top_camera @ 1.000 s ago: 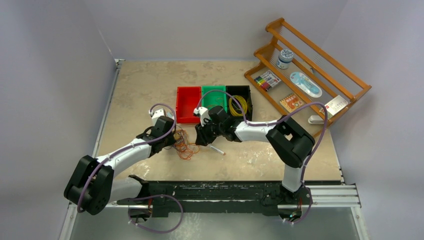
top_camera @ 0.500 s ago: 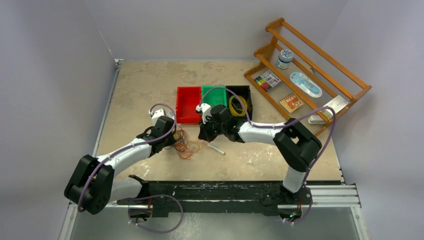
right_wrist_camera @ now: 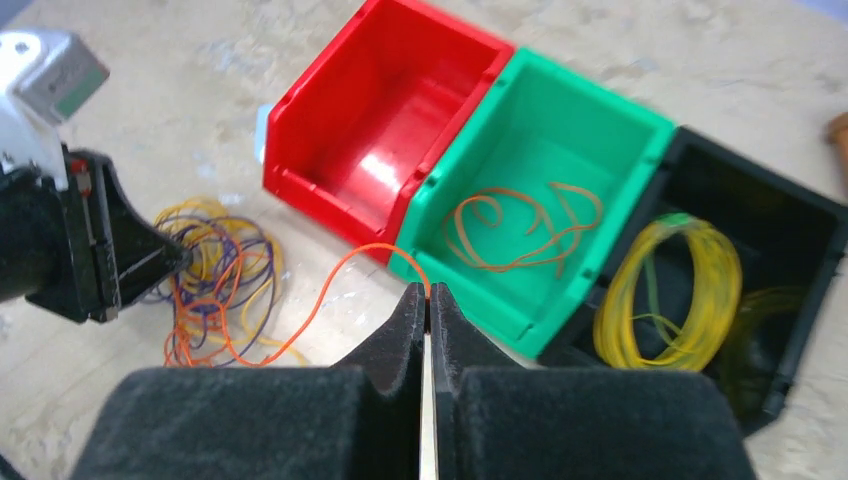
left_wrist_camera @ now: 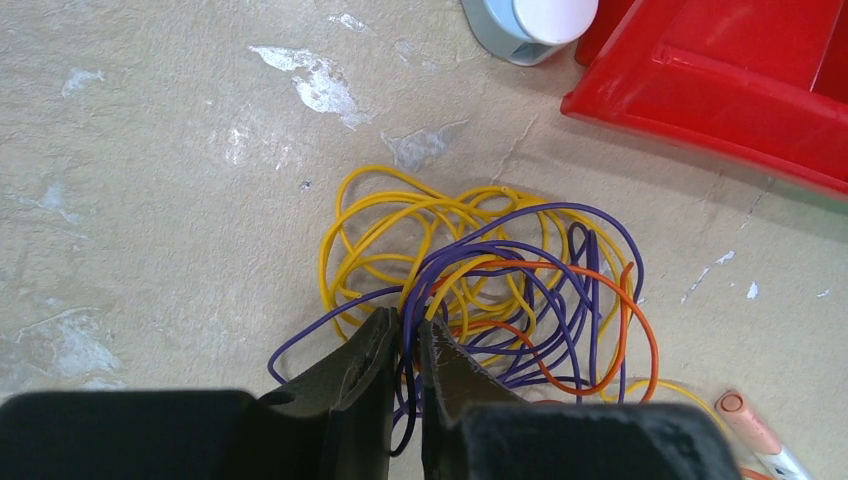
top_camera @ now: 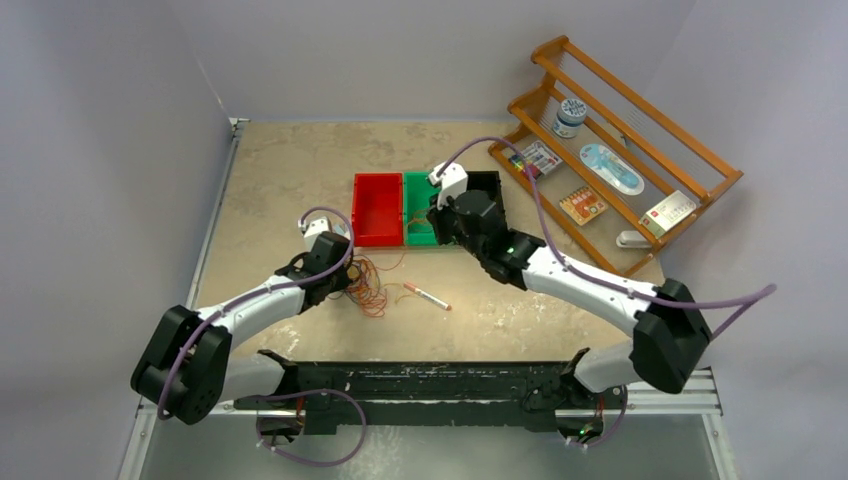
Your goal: Untangle the cables
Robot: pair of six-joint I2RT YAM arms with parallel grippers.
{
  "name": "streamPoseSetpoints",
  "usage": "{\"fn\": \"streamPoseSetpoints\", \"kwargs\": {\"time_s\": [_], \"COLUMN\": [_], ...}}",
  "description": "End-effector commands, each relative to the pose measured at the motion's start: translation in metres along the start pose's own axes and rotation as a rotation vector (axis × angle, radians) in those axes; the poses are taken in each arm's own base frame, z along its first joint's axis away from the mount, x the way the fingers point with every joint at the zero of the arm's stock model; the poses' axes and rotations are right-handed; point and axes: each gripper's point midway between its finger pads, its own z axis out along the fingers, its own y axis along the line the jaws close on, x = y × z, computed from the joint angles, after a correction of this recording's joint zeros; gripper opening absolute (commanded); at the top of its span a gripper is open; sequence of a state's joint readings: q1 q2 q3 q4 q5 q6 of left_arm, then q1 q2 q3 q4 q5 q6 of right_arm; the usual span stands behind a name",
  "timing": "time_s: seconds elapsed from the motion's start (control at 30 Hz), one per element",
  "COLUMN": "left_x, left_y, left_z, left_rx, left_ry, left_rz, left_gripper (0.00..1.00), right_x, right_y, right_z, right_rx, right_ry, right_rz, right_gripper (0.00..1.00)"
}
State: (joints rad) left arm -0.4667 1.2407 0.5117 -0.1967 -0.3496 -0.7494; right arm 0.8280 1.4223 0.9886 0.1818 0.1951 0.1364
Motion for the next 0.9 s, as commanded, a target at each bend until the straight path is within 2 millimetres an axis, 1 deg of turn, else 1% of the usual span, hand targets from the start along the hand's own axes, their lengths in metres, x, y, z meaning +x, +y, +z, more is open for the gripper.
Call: {"fn": "streamPoseSetpoints", "kwargs": {"time_s": [0.0, 0.07, 0.2, 0.33, 0.53, 0.67, 0.77, 0.83, 0.87], "left_x": [-0.007, -0.007, -0.007, -0.005, -0.006, -0.006, -0.006, -0.006, -0.007], "left_y": [0.000, 0.000, 0.001, 0.002, 0.003, 0.003, 0.003, 0.004, 0.004], "left_z": [0.003, 0.003, 0.003, 0.005, 0.005, 0.006, 0.006, 0.006, 0.006], "left_rx": [-0.009, -0.009, -0.012, -0.016, -0.022, -0.021, -0.025, -0.027, -0.029], "left_ry": [-0.031, -0.032, -0.035, -0.032, -0.035, -0.035, -0.036, -0.037, -0.039], "left_rz": [-0.023, -0.021, -0.021, -0.018, -0.013, -0.011, -0.012, -0.013, -0.014], "left_gripper": [0.12, 0.12, 0.13, 0.14, 0.14, 0.10, 0.04, 0.00, 0.00], "right_x": [-0.069, -0.087, -0.113, -0.138, -0.172, -0.195, -0.212, -0.223, -0.229], "right_y": [-0.044, -0.058, -0.088, -0.108, -0.120, -0.127, -0.133, -0.136, -0.138], "right_z": [-0.031, -0.044, -0.068, -0.091, -0.126, -0.152, -0.174, -0.191, -0.201], "right_rx": [0.186, 0.225, 0.306, 0.350, 0.411, 0.453, 0.488, 0.509, 0.520], "right_ry": [-0.167, -0.211, -0.281, -0.352, -0.448, -0.523, -0.583, -0.632, -0.659], "right_rz": [-0.012, -0.002, 0.022, 0.042, 0.029, 0.027, 0.033, 0.038, 0.043], "right_gripper": [0.00, 0.00, 0.00, 0.00, 0.00, 0.00, 0.00, 0.00, 0.00]}}
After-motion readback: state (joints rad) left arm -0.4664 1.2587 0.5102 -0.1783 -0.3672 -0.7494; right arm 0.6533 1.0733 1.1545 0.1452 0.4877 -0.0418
